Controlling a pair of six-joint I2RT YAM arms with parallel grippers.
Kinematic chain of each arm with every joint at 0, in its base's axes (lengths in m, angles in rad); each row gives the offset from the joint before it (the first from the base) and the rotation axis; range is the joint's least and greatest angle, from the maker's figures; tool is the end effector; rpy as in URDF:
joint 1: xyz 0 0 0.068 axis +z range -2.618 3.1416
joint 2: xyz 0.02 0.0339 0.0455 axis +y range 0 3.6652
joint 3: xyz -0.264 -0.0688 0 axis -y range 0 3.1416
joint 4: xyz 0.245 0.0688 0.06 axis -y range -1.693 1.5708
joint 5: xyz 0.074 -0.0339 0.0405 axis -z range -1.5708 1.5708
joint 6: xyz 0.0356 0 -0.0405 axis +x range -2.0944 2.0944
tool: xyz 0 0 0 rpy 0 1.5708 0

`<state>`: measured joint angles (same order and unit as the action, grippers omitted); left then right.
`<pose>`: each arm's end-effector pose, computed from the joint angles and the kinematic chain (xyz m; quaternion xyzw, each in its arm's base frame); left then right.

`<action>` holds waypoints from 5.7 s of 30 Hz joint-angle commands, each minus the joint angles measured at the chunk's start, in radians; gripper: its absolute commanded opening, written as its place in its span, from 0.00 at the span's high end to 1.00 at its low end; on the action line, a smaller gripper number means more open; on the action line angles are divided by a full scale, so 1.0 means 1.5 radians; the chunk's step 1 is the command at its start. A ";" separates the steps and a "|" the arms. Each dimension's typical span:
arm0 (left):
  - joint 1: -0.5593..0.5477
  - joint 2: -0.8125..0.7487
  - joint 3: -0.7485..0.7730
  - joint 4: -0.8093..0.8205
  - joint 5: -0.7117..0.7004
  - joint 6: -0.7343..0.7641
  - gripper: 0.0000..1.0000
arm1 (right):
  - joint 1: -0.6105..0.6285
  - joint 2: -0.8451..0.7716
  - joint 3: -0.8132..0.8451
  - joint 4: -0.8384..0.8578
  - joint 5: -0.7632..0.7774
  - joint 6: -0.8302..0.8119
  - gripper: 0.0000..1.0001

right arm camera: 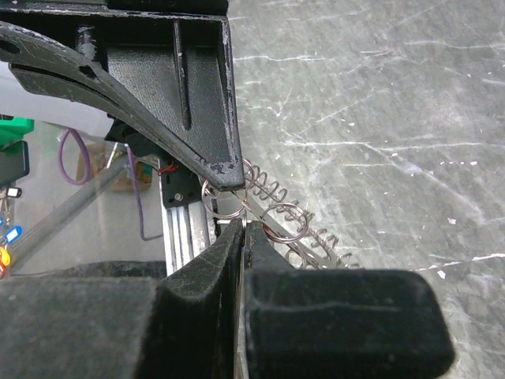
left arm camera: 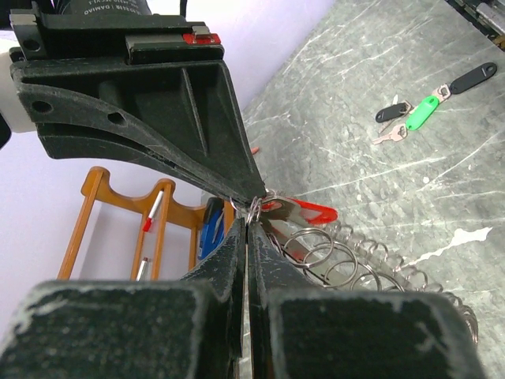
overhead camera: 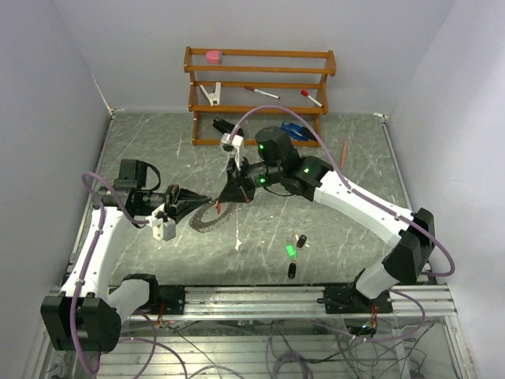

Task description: Put the keys on the keyring

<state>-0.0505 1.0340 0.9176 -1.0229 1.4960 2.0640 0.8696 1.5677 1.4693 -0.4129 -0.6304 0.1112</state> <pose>0.1654 -0.0439 0.3019 0.6952 0.2249 -0.2226 0.6454 0.2153 0.2875 0.3629 -0.4492 0.7042 0.4623 0.2978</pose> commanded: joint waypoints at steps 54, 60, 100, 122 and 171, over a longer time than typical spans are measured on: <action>-0.023 -0.001 0.030 -0.021 0.062 0.430 0.93 | -0.002 -0.031 -0.035 0.012 -0.042 -0.023 1.00; -0.023 -0.002 0.035 -0.031 0.062 0.431 0.93 | -0.002 -0.033 -0.032 0.012 -0.035 -0.025 1.00; -0.030 -0.002 0.024 -0.040 0.062 0.431 0.93 | -0.003 -0.029 -0.002 0.008 -0.048 -0.026 1.00; -0.034 -0.006 0.031 -0.049 0.062 0.431 0.93 | -0.003 -0.026 -0.017 -0.007 -0.073 -0.035 1.00; -0.034 0.000 0.004 -0.006 0.060 0.434 0.93 | 0.001 -0.027 0.007 0.000 -0.098 0.079 1.00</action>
<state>-0.0944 1.0344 0.9306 -1.0622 1.4967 2.0640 0.8658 1.5497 1.4548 -0.4316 -0.7662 0.1665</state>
